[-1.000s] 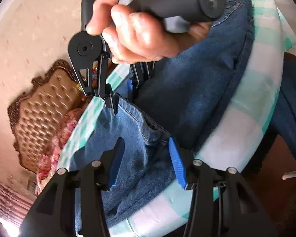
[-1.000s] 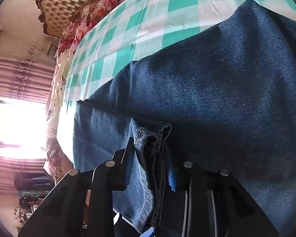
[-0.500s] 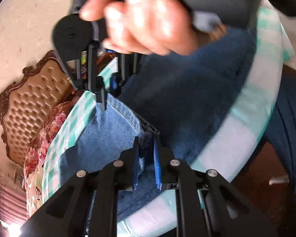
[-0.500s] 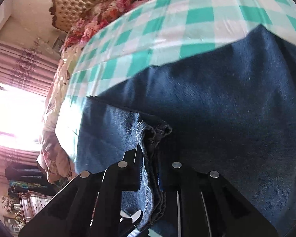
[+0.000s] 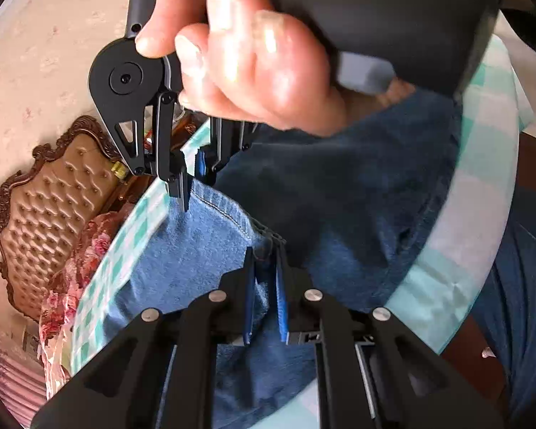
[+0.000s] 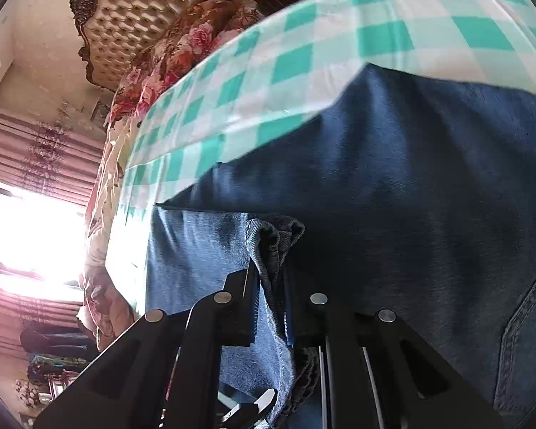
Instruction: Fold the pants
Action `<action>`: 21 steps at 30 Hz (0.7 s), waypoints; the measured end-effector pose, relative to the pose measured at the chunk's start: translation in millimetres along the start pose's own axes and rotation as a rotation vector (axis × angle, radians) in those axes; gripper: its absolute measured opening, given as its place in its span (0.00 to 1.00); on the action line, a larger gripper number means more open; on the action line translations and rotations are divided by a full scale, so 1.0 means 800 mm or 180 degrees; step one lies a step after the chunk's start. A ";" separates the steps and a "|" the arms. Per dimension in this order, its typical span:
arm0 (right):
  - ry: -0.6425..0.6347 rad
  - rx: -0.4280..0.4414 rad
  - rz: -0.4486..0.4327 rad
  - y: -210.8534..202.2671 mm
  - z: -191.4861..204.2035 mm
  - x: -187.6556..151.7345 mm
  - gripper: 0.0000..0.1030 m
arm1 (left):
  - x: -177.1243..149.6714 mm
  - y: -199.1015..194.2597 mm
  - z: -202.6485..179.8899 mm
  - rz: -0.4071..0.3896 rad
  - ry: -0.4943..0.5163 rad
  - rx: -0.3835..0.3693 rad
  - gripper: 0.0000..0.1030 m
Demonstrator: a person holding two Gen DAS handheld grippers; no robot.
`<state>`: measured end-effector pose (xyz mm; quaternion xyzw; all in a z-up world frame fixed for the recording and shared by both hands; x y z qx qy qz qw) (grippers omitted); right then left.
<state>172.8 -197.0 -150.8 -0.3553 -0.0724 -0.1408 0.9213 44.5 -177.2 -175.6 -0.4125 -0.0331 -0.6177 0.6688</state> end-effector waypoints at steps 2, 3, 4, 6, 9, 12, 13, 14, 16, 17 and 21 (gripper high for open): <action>0.0066 -0.0016 0.0031 0.007 -0.011 -0.002 0.12 | -0.001 0.003 -0.005 0.0012 0.0040 -0.0022 0.10; 0.0072 -0.0017 0.0031 0.009 -0.014 -0.002 0.12 | 0.000 0.004 -0.004 0.0009 0.0038 -0.0020 0.10; 0.0073 -0.0011 0.0026 0.008 -0.013 -0.004 0.12 | 0.000 0.003 -0.003 0.0003 0.0028 -0.0014 0.10; 0.0022 -0.0022 -0.0012 0.004 -0.008 -0.004 0.12 | 0.003 0.003 0.005 -0.0024 -0.0015 -0.0003 0.10; -0.0018 -0.0037 -0.0070 -0.006 -0.004 -0.005 0.12 | 0.004 0.003 0.007 -0.0056 -0.0024 -0.0003 0.10; 0.0050 -0.0066 -0.0058 -0.003 -0.015 -0.003 0.12 | 0.002 0.007 -0.006 -0.0016 -0.0019 -0.0057 0.11; 0.0060 -0.0099 -0.0051 0.001 -0.022 -0.005 0.12 | 0.001 0.010 -0.011 0.0005 -0.0026 -0.0080 0.13; 0.0052 -0.0145 -0.0050 0.004 -0.026 -0.006 0.11 | 0.000 0.011 -0.013 -0.0003 -0.0024 -0.0077 0.14; -0.0016 -0.0219 -0.0081 0.009 -0.027 -0.009 0.11 | -0.001 0.010 -0.006 -0.0018 -0.0112 -0.0124 0.25; -0.0072 -0.0268 -0.0101 0.010 -0.024 -0.010 0.11 | -0.001 0.008 0.001 -0.0026 -0.0221 -0.0207 0.33; -0.0336 -0.0600 -0.0210 0.010 -0.010 -0.014 0.12 | -0.019 -0.026 0.052 -0.0167 -0.0868 -0.0232 0.50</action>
Point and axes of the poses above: each gripper's, at about its wrist camera, not at the fingertips, and y roughly the way its jaws point, z to its left, x to its top, the point moved 3 cm from there along y, roughly the way its jaws point, and after that the axes turned 10 degrees about x, right-handed, at the moved point
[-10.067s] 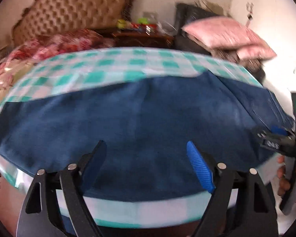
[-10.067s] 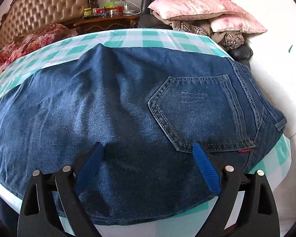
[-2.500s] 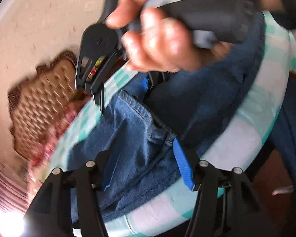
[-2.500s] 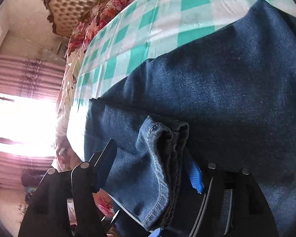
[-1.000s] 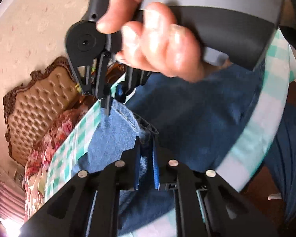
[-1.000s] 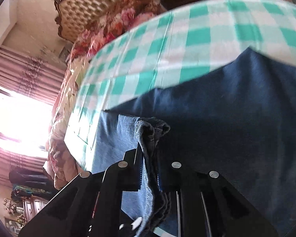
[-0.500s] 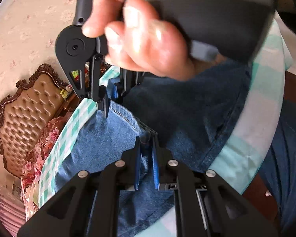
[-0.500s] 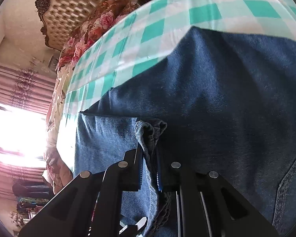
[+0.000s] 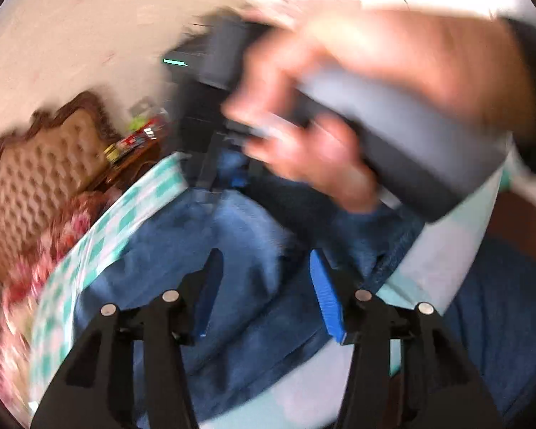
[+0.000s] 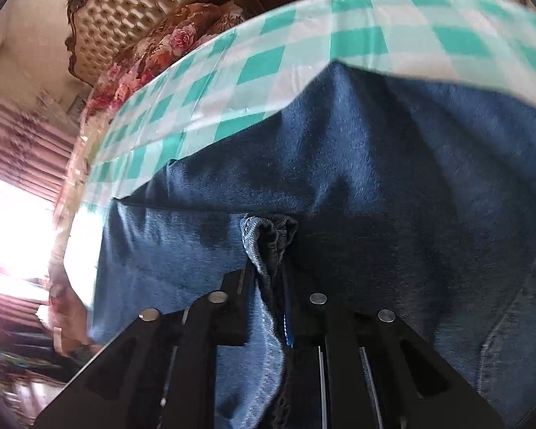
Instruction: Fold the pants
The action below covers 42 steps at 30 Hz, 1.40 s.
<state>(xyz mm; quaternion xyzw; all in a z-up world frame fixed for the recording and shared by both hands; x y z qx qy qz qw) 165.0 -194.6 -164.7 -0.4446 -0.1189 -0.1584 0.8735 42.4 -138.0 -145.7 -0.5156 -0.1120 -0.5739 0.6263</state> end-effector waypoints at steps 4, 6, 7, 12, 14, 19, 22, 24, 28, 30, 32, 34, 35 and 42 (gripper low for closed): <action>-0.0295 -0.0396 -0.0352 -0.032 0.019 -0.004 0.22 | -0.032 -0.039 0.111 0.0026 -0.0991 0.0292 0.47; -0.0408 -0.0699 -0.0651 -0.061 0.033 -0.013 0.26 | -0.068 -0.049 0.174 0.0180 -0.1483 0.0463 0.36; -0.0491 -0.0845 -0.0800 -0.072 0.043 -0.020 0.26 | -0.089 -0.051 0.200 0.0310 -0.1675 0.0528 0.26; -0.1344 -0.1141 -0.0926 -0.055 0.113 -0.081 0.47 | -0.176 -0.071 0.256 0.0668 -0.2163 0.0629 0.21; -0.1437 -0.1291 -0.0795 -0.030 0.115 -0.092 0.47 | -0.191 -0.078 0.243 0.0725 -0.2182 0.0555 0.32; -0.1220 -0.1609 -0.0502 0.002 0.076 -0.101 0.46 | -0.202 -0.072 0.209 0.0774 -0.2247 0.0537 0.37; -0.1112 -0.1551 -0.0451 0.005 0.061 -0.106 0.46 | -0.195 -0.045 0.198 0.0841 -0.2048 0.0676 0.45; -0.1132 -0.1565 -0.0439 0.004 0.060 -0.107 0.46 | -0.194 -0.028 0.198 0.0937 -0.1967 0.0682 0.51; -0.1214 -0.1618 -0.0433 0.006 0.063 -0.112 0.47 | -0.209 -0.020 0.213 0.1040 -0.1998 0.0834 0.54; -0.1217 -0.1592 -0.0432 0.006 0.059 -0.111 0.47 | -0.222 -0.023 0.232 0.1046 -0.2322 0.0701 0.58; -0.1221 -0.1582 -0.0414 0.003 0.062 -0.113 0.47 | -0.240 -0.029 0.249 0.1074 -0.2841 0.0470 0.58; -0.1209 -0.1574 -0.0404 0.003 0.062 -0.112 0.47 | -0.239 -0.032 0.247 0.1121 -0.2835 0.0527 0.56; -0.1203 -0.1572 -0.0406 0.003 0.062 -0.112 0.47 | -0.235 -0.033 0.243 0.1115 -0.2808 0.0536 0.56; -0.1204 -0.1577 -0.0398 0.003 0.061 -0.111 0.47 | -0.212 -0.018 0.224 0.1273 -0.2405 0.0814 0.55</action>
Point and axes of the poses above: each gripper's, at about its wrist camera, not at the fingertips, and y roughly the way its jaws point, z to its left, x to its top, the point moved 3 cm from there along y, roughly the way its jaws point, and after that the axes turned 10 degrees about x, right-handed, at the moved point
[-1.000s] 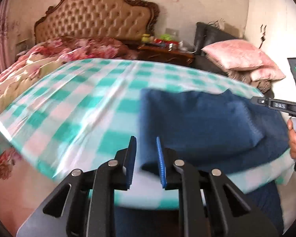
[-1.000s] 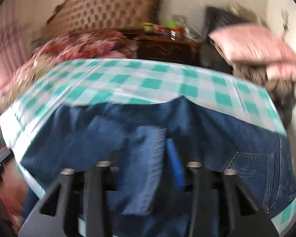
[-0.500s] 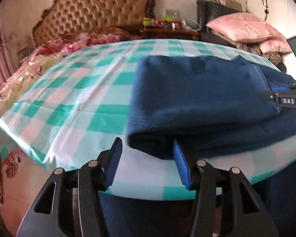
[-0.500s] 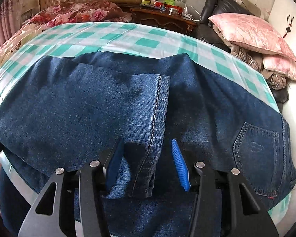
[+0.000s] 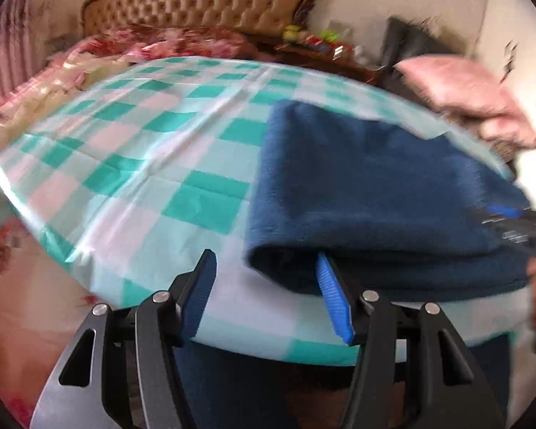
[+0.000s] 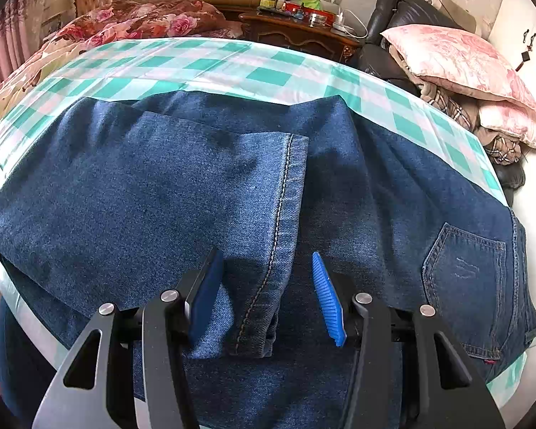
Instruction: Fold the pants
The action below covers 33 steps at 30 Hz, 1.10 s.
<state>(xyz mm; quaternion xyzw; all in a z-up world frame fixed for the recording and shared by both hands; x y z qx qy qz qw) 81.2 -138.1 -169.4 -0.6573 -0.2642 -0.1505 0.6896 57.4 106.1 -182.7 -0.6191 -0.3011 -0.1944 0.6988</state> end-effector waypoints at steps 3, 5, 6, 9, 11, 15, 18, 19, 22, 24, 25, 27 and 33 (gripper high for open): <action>0.0012 0.0034 -0.0002 0.000 -0.002 -0.001 0.48 | 0.004 0.005 0.029 0.0138 -0.0425 -0.0139 0.57; 0.0007 0.0045 -0.0010 0.000 -0.003 -0.002 0.49 | 0.005 0.004 0.042 0.0208 -0.0701 -0.0315 0.58; 0.0006 0.0046 -0.0008 0.000 -0.003 -0.002 0.49 | 0.003 0.008 0.054 0.0320 -0.0990 -0.0456 0.57; 0.0033 0.0039 -0.0007 0.001 -0.005 -0.003 0.52 | 0.005 0.007 0.047 0.0332 -0.0823 -0.0255 0.57; 0.0045 0.0043 -0.0006 0.001 -0.006 -0.003 0.54 | 0.003 0.004 0.029 0.0303 -0.0380 0.0147 0.60; 0.0117 0.0119 -0.0003 0.002 -0.013 -0.003 0.56 | 0.002 -0.034 0.014 -0.0047 0.0148 0.0514 0.56; 0.0158 0.0146 -0.0015 0.002 -0.015 -0.003 0.57 | 0.033 -0.073 0.004 -0.0445 0.0208 0.0116 0.33; 0.0174 0.0158 -0.0021 0.002 -0.016 -0.003 0.58 | 0.045 -0.073 -0.002 -0.0476 0.0220 -0.0042 0.26; 0.0253 0.0195 -0.0032 0.003 -0.019 -0.004 0.58 | 0.096 -0.045 -0.042 -0.0498 0.0446 -0.0421 0.19; 0.0291 0.0201 -0.0048 0.003 -0.019 -0.004 0.58 | 0.122 -0.018 -0.073 -0.0486 0.0692 -0.0443 0.19; 0.0295 0.0194 -0.0062 0.002 -0.019 -0.005 0.58 | 0.134 0.004 -0.093 -0.0360 0.0893 -0.0539 0.19; 0.0314 0.0190 -0.0076 0.002 -0.019 -0.006 0.58 | 0.146 0.040 -0.119 -0.0141 0.1146 -0.0693 0.19; 0.0349 0.0212 -0.0050 0.003 -0.020 -0.004 0.58 | 0.180 0.110 -0.115 0.0079 0.1079 -0.0241 0.18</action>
Point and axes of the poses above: each gripper's, at about its wrist camera, not at the fingertips, and y roughly the way its jaws point, z to its left, x to its top, the point moved 3 cm from there along y, roughly the way its jaws point, and after that the axes turned 10 degrees about x, right-handed, at the moved point
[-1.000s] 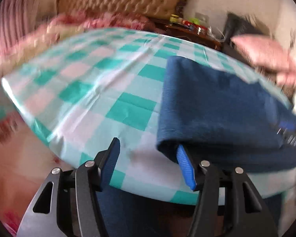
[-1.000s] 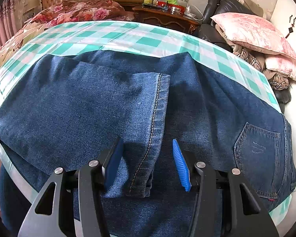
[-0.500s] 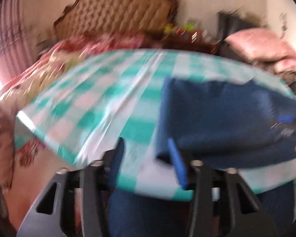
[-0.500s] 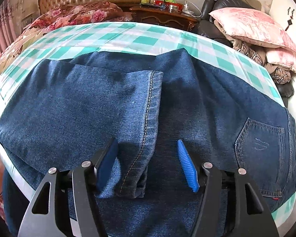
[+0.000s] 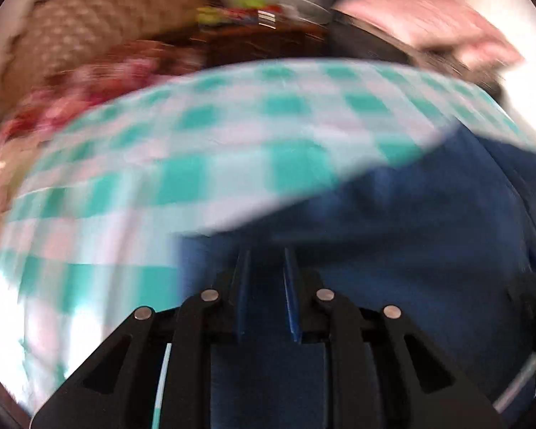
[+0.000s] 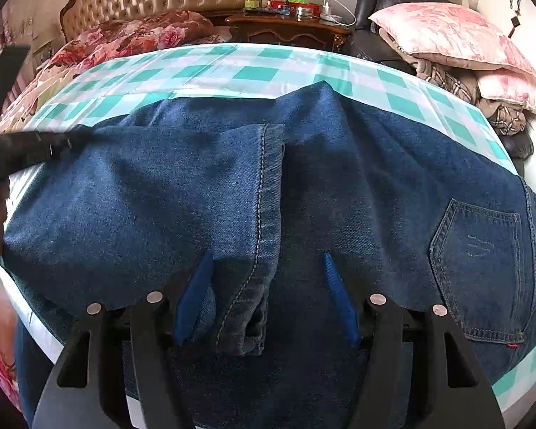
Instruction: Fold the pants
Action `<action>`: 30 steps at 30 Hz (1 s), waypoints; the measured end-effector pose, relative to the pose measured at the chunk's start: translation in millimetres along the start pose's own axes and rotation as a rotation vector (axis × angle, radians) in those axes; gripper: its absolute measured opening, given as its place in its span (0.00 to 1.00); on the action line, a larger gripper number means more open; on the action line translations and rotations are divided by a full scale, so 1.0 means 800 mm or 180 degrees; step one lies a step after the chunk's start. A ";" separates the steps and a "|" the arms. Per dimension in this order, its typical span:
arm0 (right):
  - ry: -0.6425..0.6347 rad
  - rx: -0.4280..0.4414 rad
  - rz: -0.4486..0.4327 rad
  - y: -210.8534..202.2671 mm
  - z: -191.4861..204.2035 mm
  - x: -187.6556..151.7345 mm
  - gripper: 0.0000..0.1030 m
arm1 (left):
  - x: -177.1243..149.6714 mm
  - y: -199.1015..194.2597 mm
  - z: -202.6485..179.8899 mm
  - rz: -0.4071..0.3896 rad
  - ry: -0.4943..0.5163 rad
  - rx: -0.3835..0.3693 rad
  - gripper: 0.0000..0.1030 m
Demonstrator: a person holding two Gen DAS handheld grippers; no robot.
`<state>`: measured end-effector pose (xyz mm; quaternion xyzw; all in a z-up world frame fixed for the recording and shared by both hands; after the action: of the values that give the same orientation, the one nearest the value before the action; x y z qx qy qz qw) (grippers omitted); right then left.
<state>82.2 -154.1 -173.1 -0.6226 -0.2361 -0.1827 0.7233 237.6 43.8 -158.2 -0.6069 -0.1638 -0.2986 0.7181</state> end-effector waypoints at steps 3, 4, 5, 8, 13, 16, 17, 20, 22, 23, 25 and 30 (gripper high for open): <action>0.0019 0.0022 0.0011 0.001 -0.002 0.001 0.58 | 0.004 0.008 -0.004 0.0055 -0.0025 -0.0246 0.23; 0.0010 0.0018 0.0023 0.001 -0.001 0.001 0.59 | 0.000 0.023 -0.007 0.0181 0.0048 -0.0203 0.24; 0.0003 0.0015 0.0030 0.001 0.000 0.002 0.59 | 0.001 0.026 -0.005 0.0122 0.0018 -0.0177 0.24; 0.0012 0.0022 0.0031 0.002 -0.001 0.002 0.60 | 0.006 0.016 0.015 0.0111 -0.0347 0.0050 0.22; 0.0023 -0.0015 0.0041 0.003 0.000 0.003 0.63 | -0.029 -0.052 0.023 -0.0184 -0.0782 -0.0025 0.40; 0.0030 -0.0024 0.0037 0.002 0.000 0.003 0.64 | -0.071 -0.069 0.016 -0.0074 -0.0828 -0.0050 0.40; 0.0031 -0.0029 0.0037 0.002 0.000 0.002 0.64 | -0.084 -0.069 0.013 -0.0027 -0.0784 -0.0006 0.40; 0.0005 -0.0057 0.0030 0.002 0.000 0.002 0.66 | -0.123 -0.067 0.001 -0.0015 -0.0566 0.0193 0.40; -0.0009 -0.0071 0.0054 0.001 0.000 0.005 0.66 | -0.128 -0.072 0.001 -0.0064 -0.0496 0.0221 0.40; 0.0003 -0.0080 0.0070 0.000 -0.001 0.006 0.66 | -0.127 -0.079 0.005 -0.0101 -0.0531 0.0191 0.40; 0.0093 -0.0074 -0.0020 -0.012 -0.006 0.014 0.66 | -0.128 -0.093 0.018 -0.0089 -0.0736 0.0113 0.40; 0.0259 -0.0027 -0.0351 -0.040 -0.026 0.051 0.56 | -0.153 -0.107 0.031 -0.0038 -0.0874 0.0131 0.38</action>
<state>100.3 -178.2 -126.5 -0.6039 -0.2396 -0.2485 0.7185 93.1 88.5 -160.1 -0.6262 -0.2702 -0.2136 0.6995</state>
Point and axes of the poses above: each gripper's, at about its wrist camera, not at the fingertips, and y roughly the way its jaws point, z to its left, x to its top, the point moved 3 cm from there along y, roughly the way its jaws point, and after that the axes turned 10 degrees about x, right-handed, at the moved point
